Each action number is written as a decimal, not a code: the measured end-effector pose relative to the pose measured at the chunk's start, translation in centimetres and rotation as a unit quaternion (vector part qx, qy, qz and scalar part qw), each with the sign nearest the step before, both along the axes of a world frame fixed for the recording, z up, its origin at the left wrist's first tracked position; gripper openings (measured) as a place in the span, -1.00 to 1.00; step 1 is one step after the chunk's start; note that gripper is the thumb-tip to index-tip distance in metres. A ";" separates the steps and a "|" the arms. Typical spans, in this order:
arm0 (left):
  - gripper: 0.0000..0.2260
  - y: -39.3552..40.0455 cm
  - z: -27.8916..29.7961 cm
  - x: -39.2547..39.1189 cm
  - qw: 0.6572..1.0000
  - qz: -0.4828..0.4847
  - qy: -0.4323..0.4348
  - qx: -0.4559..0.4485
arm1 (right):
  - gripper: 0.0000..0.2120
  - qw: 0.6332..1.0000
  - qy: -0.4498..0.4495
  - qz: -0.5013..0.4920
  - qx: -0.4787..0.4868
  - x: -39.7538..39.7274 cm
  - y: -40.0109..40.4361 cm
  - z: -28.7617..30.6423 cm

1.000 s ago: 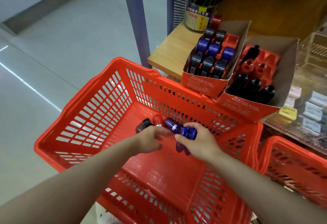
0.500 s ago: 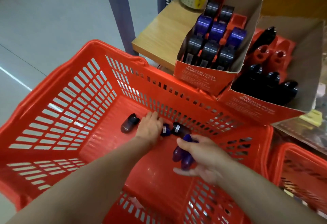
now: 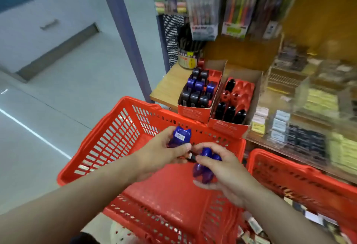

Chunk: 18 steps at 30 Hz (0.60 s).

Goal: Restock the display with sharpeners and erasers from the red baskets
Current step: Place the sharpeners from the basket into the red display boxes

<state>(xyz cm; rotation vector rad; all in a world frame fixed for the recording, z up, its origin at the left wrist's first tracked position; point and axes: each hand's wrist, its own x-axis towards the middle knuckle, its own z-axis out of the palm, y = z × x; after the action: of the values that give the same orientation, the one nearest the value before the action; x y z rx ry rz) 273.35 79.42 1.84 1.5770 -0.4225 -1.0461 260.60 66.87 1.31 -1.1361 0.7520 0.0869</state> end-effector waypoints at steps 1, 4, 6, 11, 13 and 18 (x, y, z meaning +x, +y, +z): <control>-0.84 -0.3 1.3 -0.9 1.000 0.021 0.022 -0.009 | -0.80 1.000 -0.011 -0.008 -0.011 -0.5 -0.2 1.3; -0.78 -1.7 4.1 -2.9 0.996 0.056 0.058 -0.035 | -0.82 0.998 -0.047 -0.032 -0.034 -1.6 -1.4 4.8; -0.76 -2.8 5.6 -3.8 0.993 0.075 0.070 -0.057 | -0.83 0.996 -0.062 -0.047 -0.051 -2.0 -2.4 6.6; -0.74 -5.7 6.8 -5.6 0.988 0.109 0.031 -0.109 | -0.89 0.983 -0.075 -0.103 -0.131 -2.0 -5.2 9.4; -0.73 -6.9 6.8 -5.8 0.987 0.124 -0.028 -0.095 | -0.78 0.976 -0.072 -0.108 -0.175 -1.8 -6.3 9.9; -0.76 -10.7 6.6 -5.3 0.974 0.155 -0.127 -0.107 | -0.64 0.953 -0.054 -0.096 -0.282 -0.2 -9.1 10.2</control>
<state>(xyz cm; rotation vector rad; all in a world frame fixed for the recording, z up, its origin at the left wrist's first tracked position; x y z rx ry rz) 268.05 68.75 8.47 1.5266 -0.4303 -0.5429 260.42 57.74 11.52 -1.5850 0.8085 -0.3751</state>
